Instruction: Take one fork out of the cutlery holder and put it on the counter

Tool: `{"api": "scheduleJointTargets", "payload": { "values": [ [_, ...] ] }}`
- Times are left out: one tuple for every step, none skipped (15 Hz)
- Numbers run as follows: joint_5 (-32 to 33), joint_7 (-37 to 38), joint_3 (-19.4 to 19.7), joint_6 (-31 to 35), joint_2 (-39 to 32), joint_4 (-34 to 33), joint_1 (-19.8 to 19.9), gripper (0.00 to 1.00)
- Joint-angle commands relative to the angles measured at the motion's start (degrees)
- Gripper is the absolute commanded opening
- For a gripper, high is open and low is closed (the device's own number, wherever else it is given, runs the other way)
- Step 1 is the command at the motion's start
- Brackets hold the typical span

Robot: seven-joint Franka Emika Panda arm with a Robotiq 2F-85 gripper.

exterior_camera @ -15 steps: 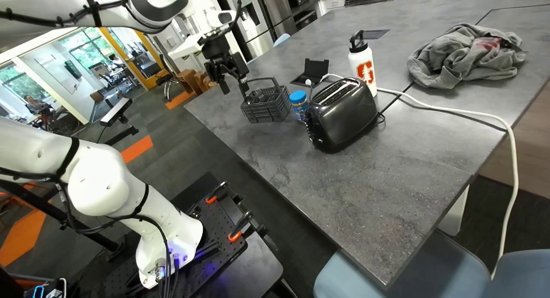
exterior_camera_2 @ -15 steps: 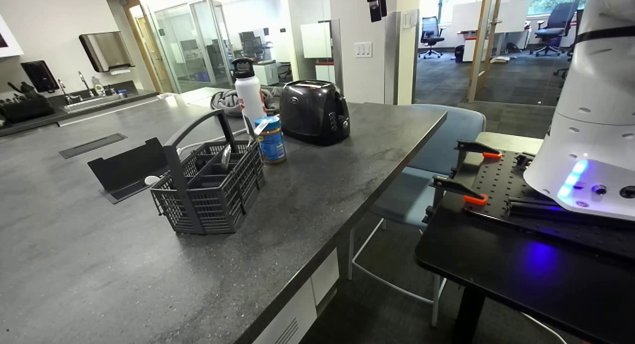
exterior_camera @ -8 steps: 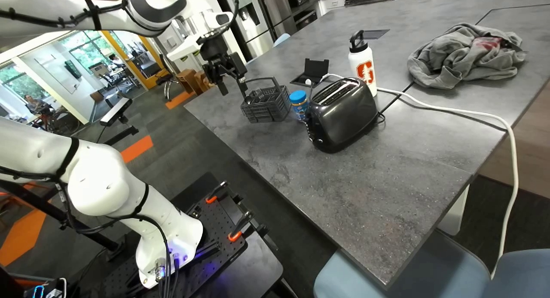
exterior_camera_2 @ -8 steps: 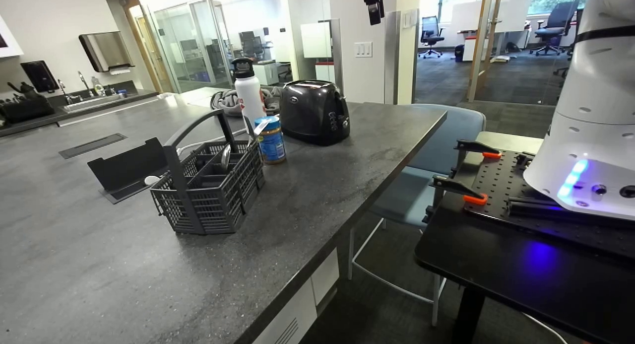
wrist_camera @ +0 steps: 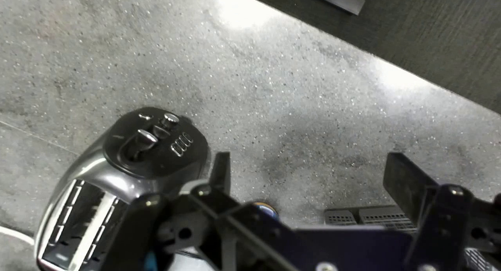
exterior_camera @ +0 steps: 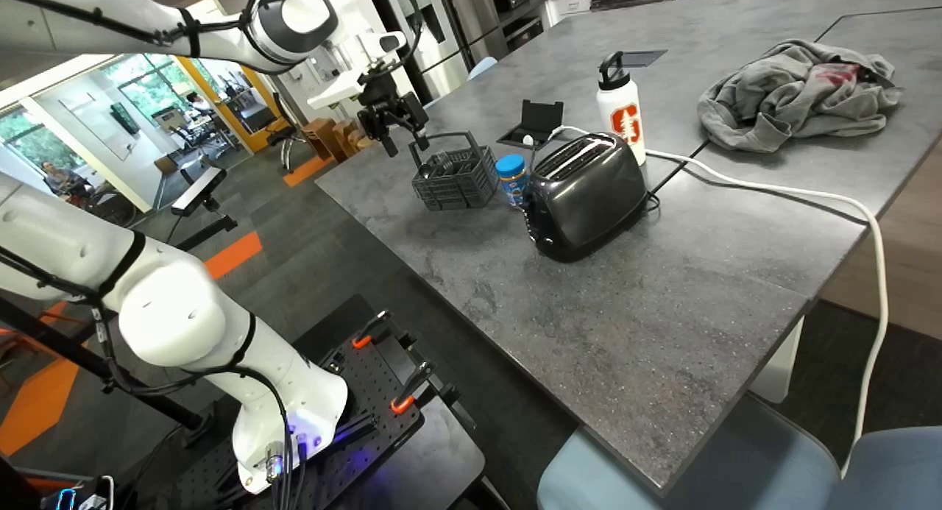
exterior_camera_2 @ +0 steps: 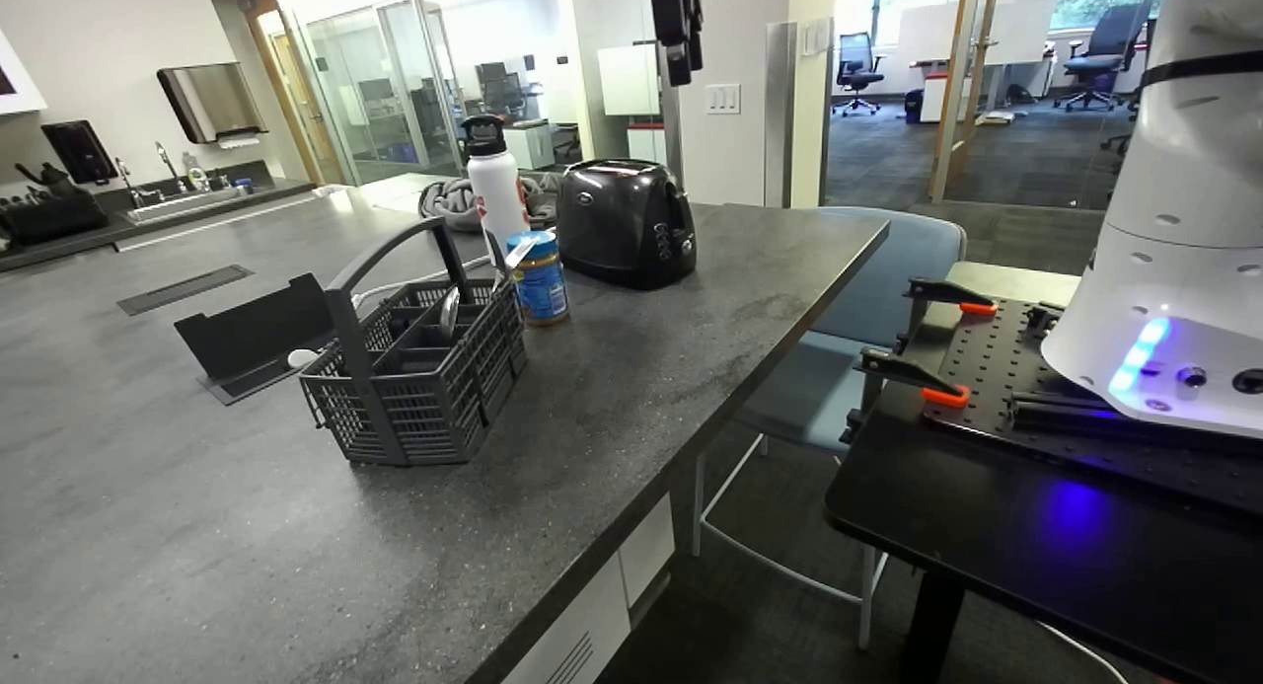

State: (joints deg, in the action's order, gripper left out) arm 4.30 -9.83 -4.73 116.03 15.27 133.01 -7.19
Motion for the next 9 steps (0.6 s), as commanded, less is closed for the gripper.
{"api": "scheduleJointTargets", "payload": {
  "values": [
    [0.64,8.57,-4.13,2.26,-9.78,-7.36,-1.28,1.00],
    [1.42,11.38,-5.16,2.89,-12.01,-9.00,-1.53,1.00],
    [2.45,14.25,-6.08,3.63,-14.26,-10.76,-1.81,1.00],
    [3.65,16.78,-6.63,4.22,-16.33,-12.44,-2.04,1.00],
    [4.80,18.83,-6.88,4.87,-18.54,-14.26,-2.40,1.00],
    [6.14,20.80,-6.96,5.64,-20.37,-15.76,-2.74,1.00],
    [7.26,22.33,-6.79,6.42,-22.30,-17.29,-3.25,1.00],
    [8.19,23.57,-6.51,7.08,-24.13,-18.63,-3.76,1.00],
    [9.27,24.66,-6.28,7.95,-25.88,-19.77,-4.29,1.00]
  ]
}}
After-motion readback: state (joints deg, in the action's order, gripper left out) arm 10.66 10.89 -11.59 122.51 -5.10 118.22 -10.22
